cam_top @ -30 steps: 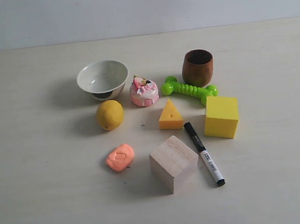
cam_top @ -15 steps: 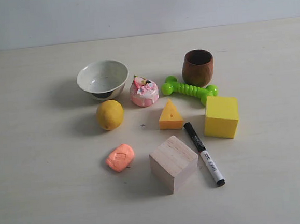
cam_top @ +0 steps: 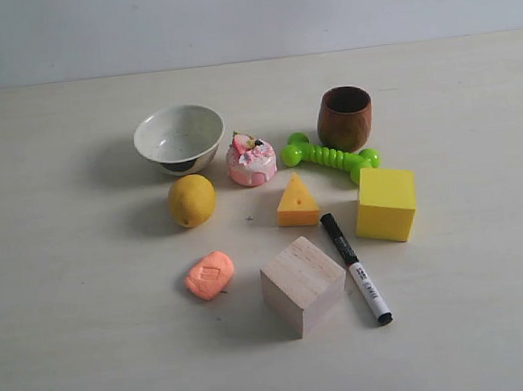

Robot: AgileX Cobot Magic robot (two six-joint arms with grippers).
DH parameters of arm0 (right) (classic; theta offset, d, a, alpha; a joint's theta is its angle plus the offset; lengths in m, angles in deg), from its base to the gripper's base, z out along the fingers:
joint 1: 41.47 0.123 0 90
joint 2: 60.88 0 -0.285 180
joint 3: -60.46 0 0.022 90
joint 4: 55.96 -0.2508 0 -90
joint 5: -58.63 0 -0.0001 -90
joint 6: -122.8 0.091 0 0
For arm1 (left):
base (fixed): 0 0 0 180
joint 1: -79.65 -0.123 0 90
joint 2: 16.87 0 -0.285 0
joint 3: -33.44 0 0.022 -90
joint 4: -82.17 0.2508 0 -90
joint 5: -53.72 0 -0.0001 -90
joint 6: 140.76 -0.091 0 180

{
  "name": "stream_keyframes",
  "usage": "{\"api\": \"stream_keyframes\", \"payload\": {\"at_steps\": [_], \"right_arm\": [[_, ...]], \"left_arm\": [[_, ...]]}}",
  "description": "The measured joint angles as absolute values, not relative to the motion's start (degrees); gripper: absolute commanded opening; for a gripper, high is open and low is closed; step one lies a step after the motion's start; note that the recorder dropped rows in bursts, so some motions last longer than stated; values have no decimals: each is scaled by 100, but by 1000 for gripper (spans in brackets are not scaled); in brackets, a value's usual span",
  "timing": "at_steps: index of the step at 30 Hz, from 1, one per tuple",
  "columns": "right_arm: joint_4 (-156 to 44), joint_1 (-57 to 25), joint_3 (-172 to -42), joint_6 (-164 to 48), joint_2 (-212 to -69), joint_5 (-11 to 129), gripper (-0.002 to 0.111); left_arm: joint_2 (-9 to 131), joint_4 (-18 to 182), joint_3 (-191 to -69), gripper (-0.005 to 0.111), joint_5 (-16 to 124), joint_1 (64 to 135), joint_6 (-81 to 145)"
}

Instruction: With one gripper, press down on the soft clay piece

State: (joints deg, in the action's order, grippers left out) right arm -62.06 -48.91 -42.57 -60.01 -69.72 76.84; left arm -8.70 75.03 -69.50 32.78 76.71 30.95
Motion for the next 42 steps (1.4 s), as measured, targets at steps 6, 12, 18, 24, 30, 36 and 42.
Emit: {"api": "stream_keyframes", "payload": {"at_steps": [6,12,18,24,30,36,42], "right_arm": [[-6206,-4891,-4257,-6001,-6972,7684,1],[-6206,-4891,-4257,-6001,-6972,7684,1],[-6206,-4891,-4257,-6001,-6972,7684,1],[-6206,-4891,-4257,-6001,-6972,7684,1],[-6206,-4891,-4257,-6001,-6972,7684,1],[-6206,-4891,-4257,-6001,-6972,7684,1],[-6206,-4891,-4257,-6001,-6972,7684,1]], "left_arm": [[-870,7395,-6950,0,3278,7671,3095],[-870,7371,-6950,0,3278,7671,3095],[-870,7371,-6950,0,3278,7671,3095],[-870,7371,-6950,0,3278,7671,3095],[-870,7371,-6950,0,3278,7671,3095],[-870,7371,-6950,0,3278,7671,3095],[-870,7371,-6950,0,3278,7671,3095]]}}
